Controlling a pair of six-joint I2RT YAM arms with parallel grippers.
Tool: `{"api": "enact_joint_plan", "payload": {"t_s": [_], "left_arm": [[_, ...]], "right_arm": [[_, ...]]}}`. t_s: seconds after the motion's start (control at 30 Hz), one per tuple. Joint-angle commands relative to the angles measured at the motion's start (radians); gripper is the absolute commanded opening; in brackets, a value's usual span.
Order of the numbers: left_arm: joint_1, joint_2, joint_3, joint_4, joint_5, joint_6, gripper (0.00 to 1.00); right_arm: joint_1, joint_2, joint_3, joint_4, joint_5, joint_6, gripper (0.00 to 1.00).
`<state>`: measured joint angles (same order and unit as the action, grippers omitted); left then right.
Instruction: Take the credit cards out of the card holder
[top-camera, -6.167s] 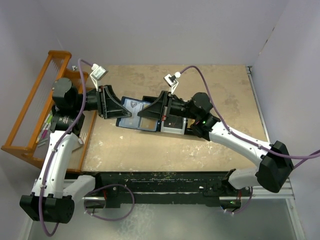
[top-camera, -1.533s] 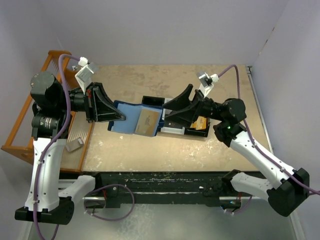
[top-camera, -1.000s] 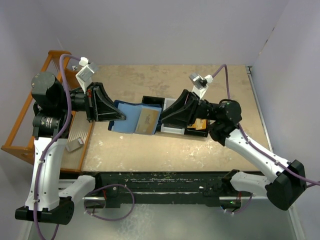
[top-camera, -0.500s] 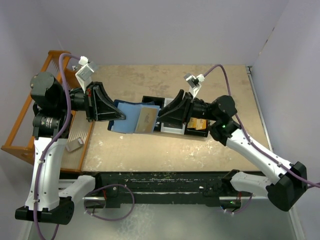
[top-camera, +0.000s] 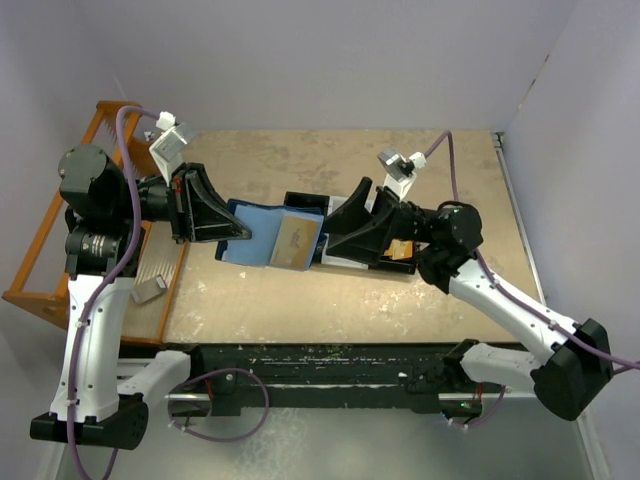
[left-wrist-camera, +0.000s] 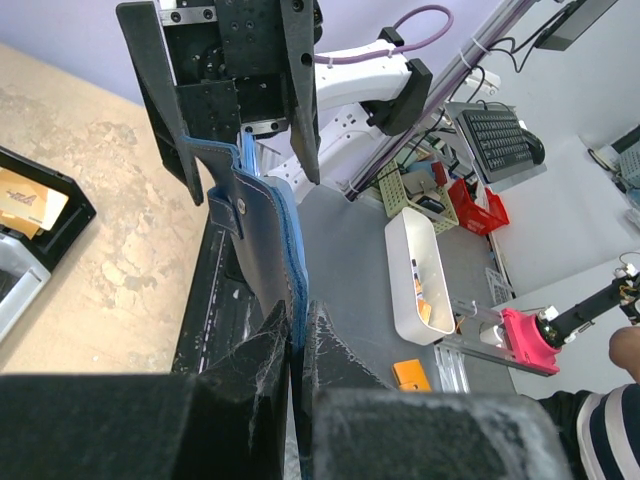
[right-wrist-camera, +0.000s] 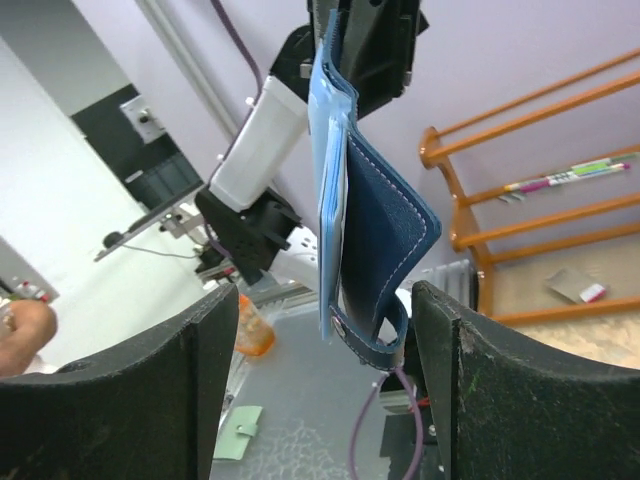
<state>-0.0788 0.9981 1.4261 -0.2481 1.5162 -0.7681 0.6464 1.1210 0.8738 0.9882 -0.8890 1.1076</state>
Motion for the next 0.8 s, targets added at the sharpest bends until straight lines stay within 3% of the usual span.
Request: {"api": "enact_joint_plan", "payload": {"t_s": [0.0, 0.47, 0.53, 0.63, 0.77], "left_arm": [[0.005, -0.016, 0.0, 0.044, 0.012, -0.016, 0.0], [0.005, -0.014, 0.002, 0.047, 0.012, -0.025, 0.0], [0.005, -0.013, 0.002, 0.051, 0.012, -0.029, 0.0], [0.005, -0.013, 0.002, 0.054, 0.012, -0.032, 0.0], [0.005, -0.013, 0.002, 0.057, 0.009, -0.037, 0.0]], "right_arm": [[0.002, 0.049, 0.038, 0.323, -0.042, 0.162, 0.7], [0.003, 0.082, 0.059, 0.333, -0.027, 0.199, 0.26], [0.002, 0.08, 0.06, 0.318, -0.025, 0.194, 0.28], [0.002, 0.078, 0.058, 0.289, -0.029, 0.177, 0.52], [0.003, 0.072, 0.042, 0.3, -0.035, 0.176, 0.56]]}}
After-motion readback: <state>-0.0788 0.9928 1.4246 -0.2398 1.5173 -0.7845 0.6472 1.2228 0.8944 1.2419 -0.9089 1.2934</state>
